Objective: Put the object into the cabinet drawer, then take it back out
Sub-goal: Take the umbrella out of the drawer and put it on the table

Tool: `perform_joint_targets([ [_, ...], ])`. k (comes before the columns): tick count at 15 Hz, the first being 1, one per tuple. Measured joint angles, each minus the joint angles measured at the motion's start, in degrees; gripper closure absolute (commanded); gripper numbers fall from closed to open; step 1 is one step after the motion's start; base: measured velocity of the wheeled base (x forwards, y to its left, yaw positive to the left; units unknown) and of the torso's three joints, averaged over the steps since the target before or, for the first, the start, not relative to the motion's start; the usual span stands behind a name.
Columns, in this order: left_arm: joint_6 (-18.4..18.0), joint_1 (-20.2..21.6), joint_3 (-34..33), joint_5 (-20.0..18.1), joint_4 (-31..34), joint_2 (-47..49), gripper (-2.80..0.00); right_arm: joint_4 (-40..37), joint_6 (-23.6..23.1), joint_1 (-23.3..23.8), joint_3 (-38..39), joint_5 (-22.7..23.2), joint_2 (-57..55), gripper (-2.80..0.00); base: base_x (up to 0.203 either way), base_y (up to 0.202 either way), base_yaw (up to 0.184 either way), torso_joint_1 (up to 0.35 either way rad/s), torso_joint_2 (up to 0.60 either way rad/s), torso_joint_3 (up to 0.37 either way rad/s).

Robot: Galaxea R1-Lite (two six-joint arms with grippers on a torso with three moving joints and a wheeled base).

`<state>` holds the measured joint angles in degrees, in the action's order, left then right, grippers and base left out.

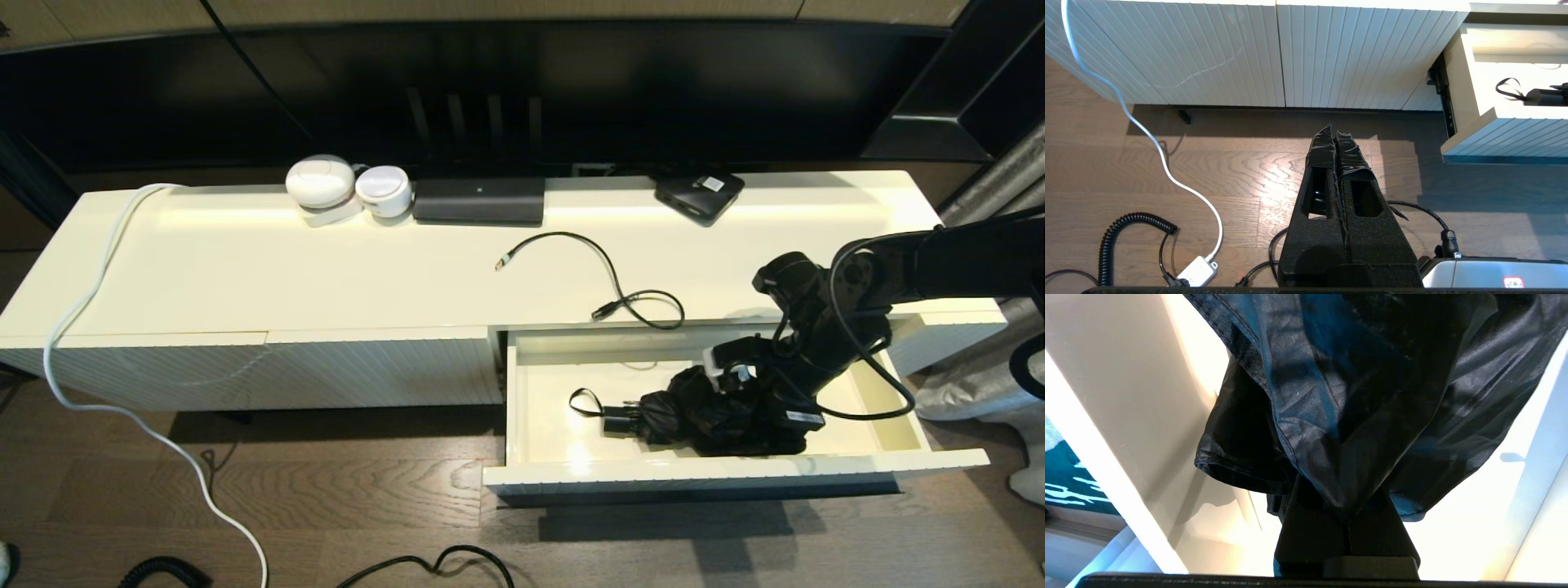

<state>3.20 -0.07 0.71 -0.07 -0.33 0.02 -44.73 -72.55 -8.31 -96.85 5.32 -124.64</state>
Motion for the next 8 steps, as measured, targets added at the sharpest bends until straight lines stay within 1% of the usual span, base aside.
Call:
perform_joint_targets([
  [4,0.01,0.02,0.00,0.05,0.00,0.00,0.00,0.49,-0.02,0.05,1.47,0.02,0.73,0.00,0.000,0.000,0.000,0.000,0.00,0.000],
  [8,0.00,0.05,0.00,0.00,0.00,0.00,0.00,0.71,0.00,0.20,4.74,-0.06,4.90,0.00,0.000,0.000,0.000,0.000,0.00,0.000],
])
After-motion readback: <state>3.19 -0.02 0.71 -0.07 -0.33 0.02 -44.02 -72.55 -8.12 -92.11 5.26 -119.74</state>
